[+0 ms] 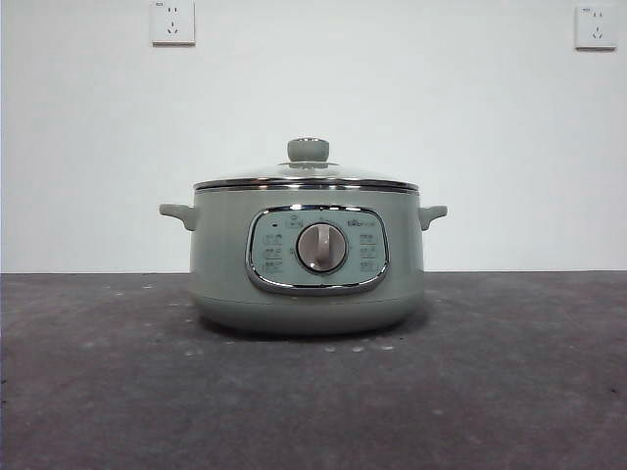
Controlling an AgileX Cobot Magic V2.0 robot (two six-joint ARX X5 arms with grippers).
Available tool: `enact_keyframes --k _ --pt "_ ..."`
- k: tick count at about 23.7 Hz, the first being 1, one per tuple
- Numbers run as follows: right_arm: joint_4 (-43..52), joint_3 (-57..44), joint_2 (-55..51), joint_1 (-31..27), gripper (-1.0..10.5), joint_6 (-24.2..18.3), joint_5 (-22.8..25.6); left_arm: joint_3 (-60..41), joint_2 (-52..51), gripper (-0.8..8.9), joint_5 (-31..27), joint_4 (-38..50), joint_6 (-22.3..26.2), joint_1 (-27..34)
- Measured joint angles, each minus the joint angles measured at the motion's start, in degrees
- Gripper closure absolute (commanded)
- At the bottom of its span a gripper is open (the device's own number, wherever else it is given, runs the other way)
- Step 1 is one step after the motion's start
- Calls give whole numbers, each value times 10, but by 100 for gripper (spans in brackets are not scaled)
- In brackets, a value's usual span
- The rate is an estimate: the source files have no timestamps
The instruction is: Pick up the corn,open the lid,put the corn in the pot,close the lid
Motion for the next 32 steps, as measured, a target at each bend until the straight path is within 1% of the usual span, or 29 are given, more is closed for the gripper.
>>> enact_keyframes --k 2,9,20,26,28,29,30,31,32 --pt "0 0 0 0 946 0 0 -5 -4 816 0 -18 -10 0" --pt "0 0 0 0 946 0 7 -6 -4 816 0 -13 -21 0" --pt "0 0 0 0 946 0 46 -5 11 816 0 -13 -22 0" --pt "0 0 0 0 945 0 51 -5 24 816 0 -13 -22 0" --pt "0 0 0 -2 945 -8 67 -5 29 816 0 -13 -22 0" --pt "1 0 0 -13 945 -14 93 -5 30 816 0 -13 -22 0" --pt "22 -2 -3 -31 946 -19 112 -5 31 816 0 -13 -22 0" --pt "57 -2 -6 -53 946 -28 113 -5 32 816 0 -13 -22 0" --pt "108 -8 -15 -85 946 -42 102 -5 33 816 0 -13 -22 0"
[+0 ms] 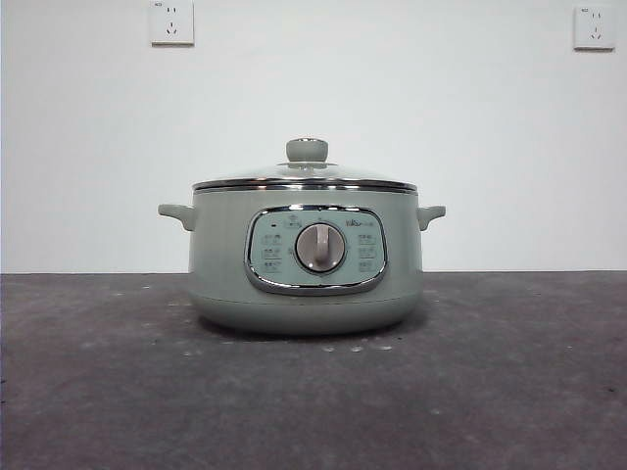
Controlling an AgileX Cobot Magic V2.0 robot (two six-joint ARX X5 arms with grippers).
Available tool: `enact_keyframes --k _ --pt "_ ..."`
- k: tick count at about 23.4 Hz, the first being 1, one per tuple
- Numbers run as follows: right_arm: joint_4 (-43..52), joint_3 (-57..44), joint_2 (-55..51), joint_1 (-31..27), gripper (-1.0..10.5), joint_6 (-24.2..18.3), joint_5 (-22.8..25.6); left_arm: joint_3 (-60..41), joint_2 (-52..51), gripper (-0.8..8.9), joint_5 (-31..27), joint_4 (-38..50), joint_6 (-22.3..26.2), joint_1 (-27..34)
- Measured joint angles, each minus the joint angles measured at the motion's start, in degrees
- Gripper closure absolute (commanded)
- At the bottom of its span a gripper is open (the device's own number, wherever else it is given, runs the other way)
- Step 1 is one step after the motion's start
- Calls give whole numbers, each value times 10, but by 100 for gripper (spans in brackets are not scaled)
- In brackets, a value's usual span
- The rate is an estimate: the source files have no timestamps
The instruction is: Pick up the corn,open the lid,put the corn in the pot,close the lid
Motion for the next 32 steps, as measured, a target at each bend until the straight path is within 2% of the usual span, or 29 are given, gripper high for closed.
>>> enact_keyframes --k 3,6,8,11,17,21,32 --pt "147 -62 -49 -94 945 -50 -58 0 4 816 0 0 0 0" --pt "338 -193 -113 -176 945 -83 -117 0 4 816 0 0 0 0" --pt "429 -274 -143 -204 946 -88 -132 0 4 816 0 0 0 0" --pt "509 -379 -180 -222 946 -91 -132 0 4 816 0 0 0 0" --pt "588 -540 -236 -223 946 -92 -132 0 4 816 0 0 0 0" --pt "592 -604 -271 -223 946 -90 -132 0 4 816 0 0 0 0" --pt "562 -636 -275 -223 946 -73 -132 0 5 816 0 0 0 0"
